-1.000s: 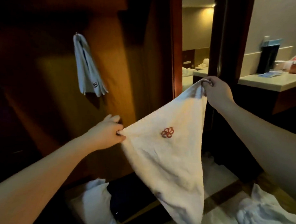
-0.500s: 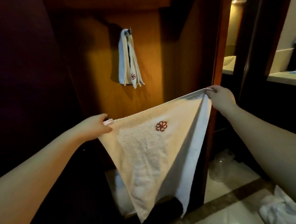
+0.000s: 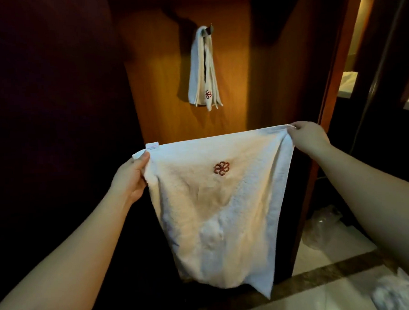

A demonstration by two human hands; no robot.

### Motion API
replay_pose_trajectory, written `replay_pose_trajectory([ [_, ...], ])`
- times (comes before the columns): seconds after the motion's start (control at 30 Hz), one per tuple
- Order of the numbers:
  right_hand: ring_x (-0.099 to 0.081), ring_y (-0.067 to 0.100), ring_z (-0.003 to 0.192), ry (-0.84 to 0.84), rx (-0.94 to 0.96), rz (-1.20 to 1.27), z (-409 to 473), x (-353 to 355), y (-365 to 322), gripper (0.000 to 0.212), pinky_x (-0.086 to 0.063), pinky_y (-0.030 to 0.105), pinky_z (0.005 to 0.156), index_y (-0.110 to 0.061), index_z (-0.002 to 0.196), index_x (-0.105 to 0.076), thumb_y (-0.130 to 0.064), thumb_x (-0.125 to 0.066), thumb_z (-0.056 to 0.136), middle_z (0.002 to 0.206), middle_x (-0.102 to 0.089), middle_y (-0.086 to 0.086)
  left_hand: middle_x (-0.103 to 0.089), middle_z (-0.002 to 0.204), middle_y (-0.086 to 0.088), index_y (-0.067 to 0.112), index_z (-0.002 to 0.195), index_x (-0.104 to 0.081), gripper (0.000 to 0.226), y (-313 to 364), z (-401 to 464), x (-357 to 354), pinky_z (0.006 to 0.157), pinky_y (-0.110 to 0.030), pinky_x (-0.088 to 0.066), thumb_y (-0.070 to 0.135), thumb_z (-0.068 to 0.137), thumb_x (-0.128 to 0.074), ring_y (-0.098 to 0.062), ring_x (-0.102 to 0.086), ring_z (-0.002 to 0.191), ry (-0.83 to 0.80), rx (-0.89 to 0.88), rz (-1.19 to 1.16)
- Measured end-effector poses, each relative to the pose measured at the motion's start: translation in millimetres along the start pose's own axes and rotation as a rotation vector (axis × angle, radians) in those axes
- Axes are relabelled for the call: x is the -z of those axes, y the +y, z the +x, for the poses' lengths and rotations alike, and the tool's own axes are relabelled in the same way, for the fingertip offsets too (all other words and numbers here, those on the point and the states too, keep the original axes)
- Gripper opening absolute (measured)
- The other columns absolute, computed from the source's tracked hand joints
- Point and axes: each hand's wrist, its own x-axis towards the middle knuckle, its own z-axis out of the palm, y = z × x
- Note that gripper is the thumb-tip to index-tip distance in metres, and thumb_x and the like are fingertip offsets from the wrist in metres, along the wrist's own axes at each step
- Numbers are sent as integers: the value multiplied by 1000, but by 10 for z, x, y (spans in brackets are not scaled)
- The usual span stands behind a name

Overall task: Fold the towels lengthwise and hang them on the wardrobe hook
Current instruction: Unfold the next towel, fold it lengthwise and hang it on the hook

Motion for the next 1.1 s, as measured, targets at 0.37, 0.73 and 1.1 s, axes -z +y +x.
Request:
replay_pose_trajectory([
  [0.37, -53, 16, 62, -259, -40, 408, -812, -241, -300, 31, -41, 28, 52, -24, 106, -66, -7, -48, 87, 87, -66, 3, -71, 114, -13, 6, 115, -69, 33, -188, -407, -314, 72, -26, -52, 21, 88, -59, -22, -67, 94, -4, 19, -38],
  [0.73, -62, 7, 73, -721, 215, 602, -1507, -377, -742, 28, -45, 28, 59, -21, 98, -72, -6, -49, 94, 100, -68, -9, -74, 106, -15, 17, 116, -70, 30, -350, -995, -701, 89, -48, -48, 33, 103, -48, -35, -66, 103, -251, 148, 79],
  [1.1, -64, -4, 94, -471, 672, 86, -1627, -263, -1023, 14, -46, 11, 75, -39, 92, -61, -28, -56, 99, 84, -67, -21, -70, 100, -14, 3, 114, -66, 28, -155, -1158, -665, 82, -32, -52, 15, 102, -45, -23, -66, 92, -512, 101, -9],
])
